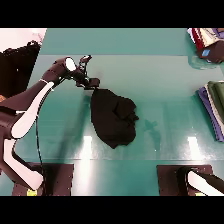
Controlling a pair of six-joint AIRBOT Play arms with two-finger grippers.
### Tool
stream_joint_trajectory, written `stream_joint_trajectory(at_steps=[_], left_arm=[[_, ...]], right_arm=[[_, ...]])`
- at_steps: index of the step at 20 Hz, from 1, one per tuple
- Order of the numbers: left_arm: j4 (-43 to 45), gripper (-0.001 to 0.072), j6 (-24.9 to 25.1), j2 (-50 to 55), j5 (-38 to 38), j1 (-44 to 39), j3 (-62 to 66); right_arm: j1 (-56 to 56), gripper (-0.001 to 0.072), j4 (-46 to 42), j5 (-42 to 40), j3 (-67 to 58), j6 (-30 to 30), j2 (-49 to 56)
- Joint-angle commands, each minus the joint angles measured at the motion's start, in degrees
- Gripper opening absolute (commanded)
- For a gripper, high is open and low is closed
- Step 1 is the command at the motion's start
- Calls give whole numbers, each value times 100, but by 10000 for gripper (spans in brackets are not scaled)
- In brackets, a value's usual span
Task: Fold the shirts.
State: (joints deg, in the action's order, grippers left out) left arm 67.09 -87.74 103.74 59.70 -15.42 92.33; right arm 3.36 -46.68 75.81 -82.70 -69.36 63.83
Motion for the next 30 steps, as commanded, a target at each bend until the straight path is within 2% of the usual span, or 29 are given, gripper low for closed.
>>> stream_joint_trajectory(at_steps=[1, 3, 4, 5, 6, 10, 13, 16, 22, 23, 25, 26, 30], left_arm=[[308, 24, 33, -267, 243, 203, 59], [490, 24, 42, -640, 260, 422, 59], [492, 25, 111, -811, 299, 518, 59], [501, 25, 127, -942, 339, 590, 59], [505, 25, 127, -1032, 387, 645, 59], [457, 25, 120, -1095, 549, 664, 57], [470, 25, 122, -1095, 688, 664, 57], [487, 24, 122, -1095, 820, 664, 57], [501, 25, 127, -1095, 935, 664, 57], [503, 25, 131, -1095, 946, 664, 57], [503, 24, 142, -1106, 973, 664, 57], [503, 24, 140, -1137, 977, 664, 57], [933, 24, 116, -1808, 833, 664, 59]], right_arm=[[-4, 19, -9, 83, 1156, -7, 0], [-87, 20, 0, 66, 2072, -4, 2], [-203, 93, 13, 44, 2522, -2, 2], [-407, 345, 17, -94, 2994, -2, 2], [-691, 439, 50, -332, 3427, -2, 2], [-2076, 439, 785, -1436, 4177, 79, 551], [-2900, 439, 1220, -2026, 3840, 302, 1360], [-3351, 440, 1259, -2094, 3152, 304, 2118], [-3585, 427, 1255, -1967, 2208, 297, 3018], [-3585, 354, 1252, -1971, 2146, 297, 3058], [-3585, 77, 1239, -1989, 2074, 304, 3053], [-3578, 18, 1207, -1961, 2020, 306, 3051], [-3309, 17, 1106, -1753, 1784, 302, 2542]])
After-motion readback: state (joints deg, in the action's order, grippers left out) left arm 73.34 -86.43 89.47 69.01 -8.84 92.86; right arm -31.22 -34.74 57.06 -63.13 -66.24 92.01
